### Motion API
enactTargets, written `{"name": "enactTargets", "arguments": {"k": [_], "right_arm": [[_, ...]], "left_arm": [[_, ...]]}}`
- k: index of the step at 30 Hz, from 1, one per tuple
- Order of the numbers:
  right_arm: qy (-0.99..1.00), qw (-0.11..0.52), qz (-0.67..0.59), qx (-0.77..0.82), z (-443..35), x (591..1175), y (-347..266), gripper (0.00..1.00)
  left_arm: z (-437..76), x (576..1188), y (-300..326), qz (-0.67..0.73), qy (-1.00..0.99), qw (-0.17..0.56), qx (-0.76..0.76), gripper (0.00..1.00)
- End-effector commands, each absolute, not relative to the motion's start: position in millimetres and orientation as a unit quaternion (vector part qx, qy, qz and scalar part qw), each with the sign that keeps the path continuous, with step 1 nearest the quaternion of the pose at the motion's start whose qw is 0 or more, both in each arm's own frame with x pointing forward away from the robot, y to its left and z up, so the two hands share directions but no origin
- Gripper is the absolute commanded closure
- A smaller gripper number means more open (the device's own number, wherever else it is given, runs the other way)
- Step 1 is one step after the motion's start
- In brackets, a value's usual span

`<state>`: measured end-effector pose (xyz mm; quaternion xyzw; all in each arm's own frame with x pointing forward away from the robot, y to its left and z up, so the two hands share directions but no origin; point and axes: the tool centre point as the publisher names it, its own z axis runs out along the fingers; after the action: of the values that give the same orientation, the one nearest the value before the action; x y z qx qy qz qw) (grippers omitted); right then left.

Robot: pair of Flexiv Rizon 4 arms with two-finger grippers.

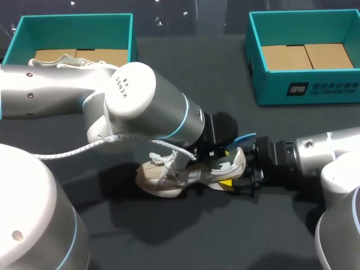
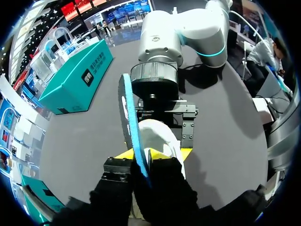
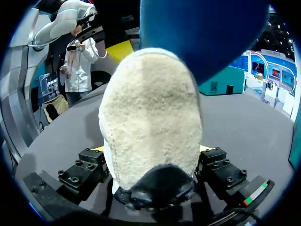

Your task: Take the shoe out of the shoebox, open the shoe tongue, remove and reinsert the insole, then place the shoe into the shoebox

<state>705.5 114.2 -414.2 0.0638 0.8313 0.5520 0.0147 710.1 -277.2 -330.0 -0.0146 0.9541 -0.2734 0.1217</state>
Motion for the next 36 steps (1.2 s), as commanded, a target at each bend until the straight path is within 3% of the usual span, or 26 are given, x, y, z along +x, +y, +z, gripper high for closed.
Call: {"name": "enactTargets", "arguments": {"k": [1,16,32,36], "right_arm": [[0.833,0.015,0.550,0.064,-412.7,704.6,114.5,1.00],[0.833,0.015,0.550,0.064,-412.7,704.6,114.5,1.00],[0.833,0.015,0.550,0.064,-412.7,704.6,114.5,1.00],[0.833,0.015,0.550,0.064,-412.7,704.6,114.5,1.00]], "left_arm": [[-328.4,712.5,-280.3,-0.279,0.954,0.113,-0.013,1.00],[-228.5,686.1,-283.1,-0.318,0.946,-0.052,0.034,1.00],[-228.5,686.1,-283.1,-0.318,0.946,-0.052,0.034,1.00],[-200.0,682.4,-284.7,-0.385,0.922,-0.048,-0.017,1.00]]}}
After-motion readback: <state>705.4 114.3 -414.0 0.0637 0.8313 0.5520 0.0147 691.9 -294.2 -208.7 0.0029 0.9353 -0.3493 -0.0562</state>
